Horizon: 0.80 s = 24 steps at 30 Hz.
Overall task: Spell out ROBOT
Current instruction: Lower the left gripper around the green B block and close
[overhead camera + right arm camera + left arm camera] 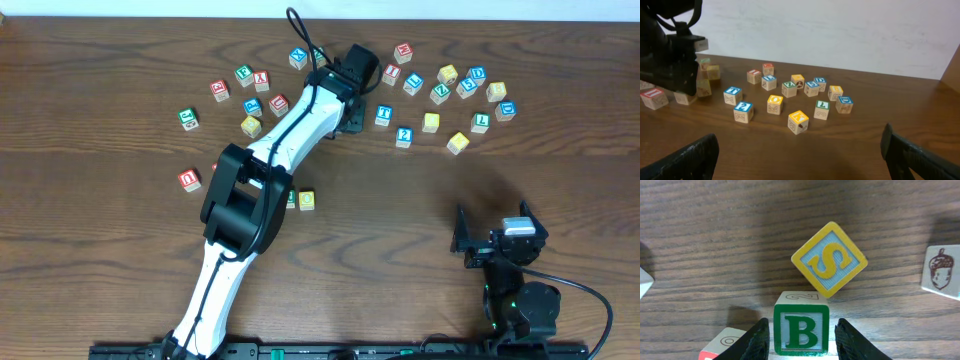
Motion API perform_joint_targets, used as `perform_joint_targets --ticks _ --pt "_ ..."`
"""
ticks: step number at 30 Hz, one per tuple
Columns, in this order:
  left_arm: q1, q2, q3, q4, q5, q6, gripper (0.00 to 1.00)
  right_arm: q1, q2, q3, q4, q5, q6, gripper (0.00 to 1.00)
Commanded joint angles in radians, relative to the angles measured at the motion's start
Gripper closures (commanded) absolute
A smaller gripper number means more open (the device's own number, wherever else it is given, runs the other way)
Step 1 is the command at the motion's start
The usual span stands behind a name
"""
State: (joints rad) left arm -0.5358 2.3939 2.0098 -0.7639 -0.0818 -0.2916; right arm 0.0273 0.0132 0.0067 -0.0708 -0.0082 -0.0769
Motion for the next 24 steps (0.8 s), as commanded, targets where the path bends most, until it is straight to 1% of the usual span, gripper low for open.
perform_joint_targets --ticks 1,11,14,15,24 --pt "-0.001 0.006 -0.014 0.003 -0.017 0.002 0.58 -0.007 0.0 -0.001 -0.004 -0.006 0.012 0.01" --pt "-0.001 0.006 -0.014 0.008 -0.017 0.002 0.58 -0.007 0.0 -0.001 -0.005 -0.005 0.012 0.01" --pt "-0.001 0.006 -0.014 0.008 -0.017 0.002 0.72 -0.007 0.0 -0.001 -0.005 -0.006 0.012 0.01" --pt "-0.001 0.006 -0.014 0.008 -0.017 0.002 0.73 -0.007 0.0 -0.001 -0.004 -0.005 0.012 0.01" --pt "-0.001 0.006 -0.014 0.008 -0.017 0.002 0.72 -0.007 0.0 -0.001 -0.004 -0.006 0.012 0.01"
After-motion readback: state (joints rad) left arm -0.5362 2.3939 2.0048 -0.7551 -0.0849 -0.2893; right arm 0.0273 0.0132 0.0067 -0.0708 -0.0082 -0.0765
